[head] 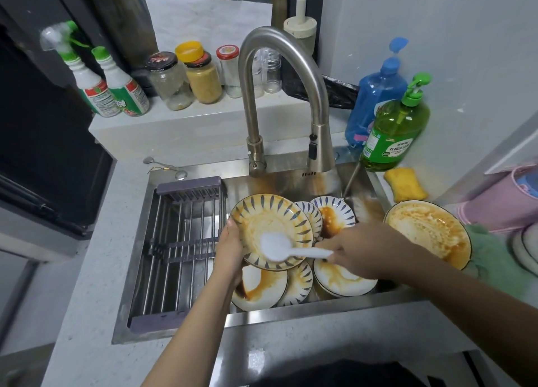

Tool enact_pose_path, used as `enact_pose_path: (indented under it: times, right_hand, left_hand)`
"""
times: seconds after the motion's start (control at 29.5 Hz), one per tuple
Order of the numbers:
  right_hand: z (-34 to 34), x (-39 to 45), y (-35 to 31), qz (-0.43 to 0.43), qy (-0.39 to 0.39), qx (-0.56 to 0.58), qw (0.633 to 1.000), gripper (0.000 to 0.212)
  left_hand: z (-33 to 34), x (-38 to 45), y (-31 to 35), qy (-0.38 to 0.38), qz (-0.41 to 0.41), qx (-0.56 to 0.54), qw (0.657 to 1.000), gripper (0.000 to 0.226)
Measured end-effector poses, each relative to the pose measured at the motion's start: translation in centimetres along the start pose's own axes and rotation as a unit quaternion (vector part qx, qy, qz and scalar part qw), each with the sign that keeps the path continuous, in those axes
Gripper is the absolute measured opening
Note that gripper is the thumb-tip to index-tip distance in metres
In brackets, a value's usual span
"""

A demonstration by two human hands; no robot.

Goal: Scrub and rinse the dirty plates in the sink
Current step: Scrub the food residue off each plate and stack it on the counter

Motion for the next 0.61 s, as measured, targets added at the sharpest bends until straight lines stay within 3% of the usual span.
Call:
enact_pose_path:
  times: [0.07,0.17,0.24,0.34,0.41,0.48,0.54,0.61]
  right_hand:
    - [0.1,0.6,-1.6,-0.039,0.023,0.028,0.999,0.037]
    - [-0.8,2.0,1.0,0.06,0.072,0.016,0.995,0.036]
    - [-0.7,1.6,2.5,0.088,0.04,-0.01,0.995,0.033]
    - [-0.3,0.3,0.6,0.023,-0.019,0.01,0.999,0.033]
    - [-0.3,0.7,-0.5,-0.01,0.011,0.022,1.0,0.034]
    - [-0.9,1.6,0.9,0.04,0.054,0.029,0.997,0.033]
    - [-1.0,1.5,2.3,0.072,0.036,0.011,0.997,0.032]
    - [-0.3,1.0,1.7,0.045,-0.015,0.016,0.999,0.032]
  left_hand:
    - [0.8,-0.4,0.0,-0.008,-0.013,-0.001,1.0,0.066]
    - [1.5,-0.7,0.3,-0.016,-0.014,-0.016,1.0,0.053]
    - [1.0,-0.4,0.4,-0.009,-0.009,-0.023,1.0,0.052]
    - [0.6,-0.3,0.5,-0.004,-0.004,-0.019,1.0,0.053]
    - [1.0,-0.5,0.5,-0.015,-0.004,-0.011,1.0,0.052]
    - [1.3,-0.5,0.4,-0.027,-0.006,-0.017,0.999,0.052]
    - [1.1,-0.3,0.5,-0.019,0.001,-0.02,1.0,0.052]
    - [0.6,-0.1,0.6,-0.011,0.005,-0.014,1.0,0.052]
Point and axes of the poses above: each hand's wrist, its own x-axis towards the middle knuckle, its own z-axis out of the palm, y = z × x, the point moved 6 cm from there along x, towards the middle knuckle, and after that the axes turned 4 degrees about -y, right-handed, at the moved point
